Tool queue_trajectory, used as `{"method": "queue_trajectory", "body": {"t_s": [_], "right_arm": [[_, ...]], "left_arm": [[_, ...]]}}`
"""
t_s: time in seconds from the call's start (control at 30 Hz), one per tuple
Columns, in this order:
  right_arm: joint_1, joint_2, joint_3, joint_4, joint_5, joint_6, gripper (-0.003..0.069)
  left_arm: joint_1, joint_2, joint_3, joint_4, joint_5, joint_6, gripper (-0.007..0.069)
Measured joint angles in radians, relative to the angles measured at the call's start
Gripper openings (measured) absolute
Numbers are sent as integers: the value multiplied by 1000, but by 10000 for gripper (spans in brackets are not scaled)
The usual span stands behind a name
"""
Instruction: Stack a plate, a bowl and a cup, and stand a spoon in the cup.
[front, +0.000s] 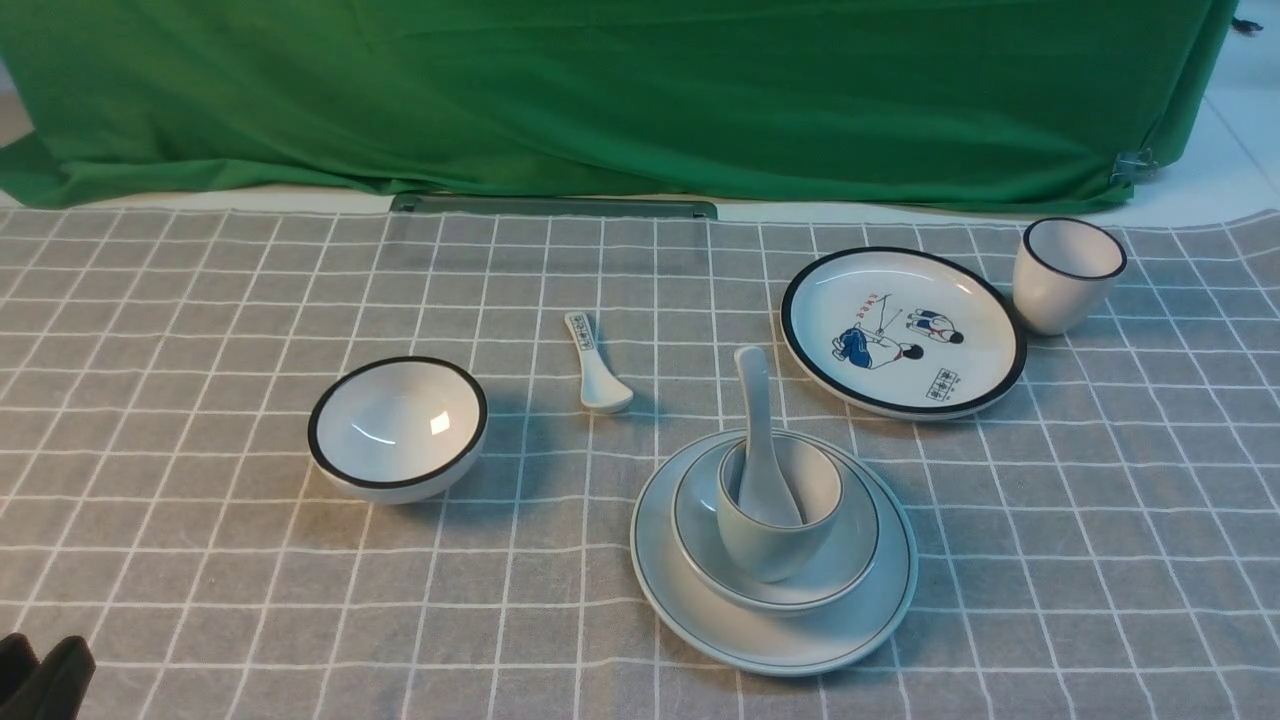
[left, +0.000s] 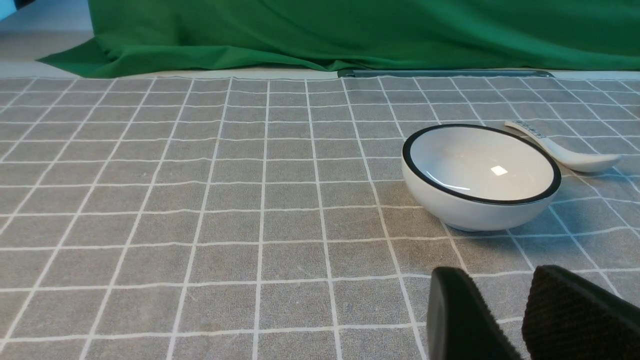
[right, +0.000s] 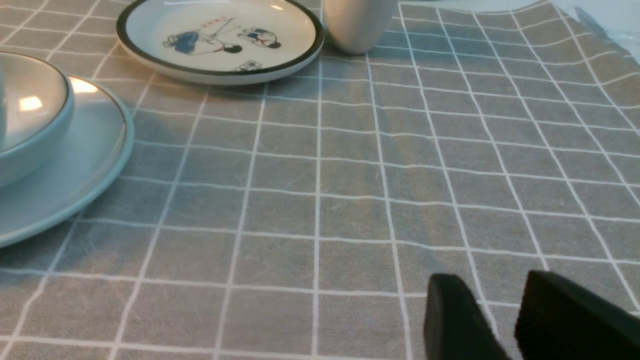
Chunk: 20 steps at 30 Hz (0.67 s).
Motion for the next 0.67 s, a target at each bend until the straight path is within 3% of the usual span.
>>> {"method": "queue_trajectory", "body": {"t_s": [0.67], "right_arm": [[0, 0, 0, 0, 0, 1, 242]], "left_arm": [[0, 0, 0, 0, 0, 3, 213]]}}
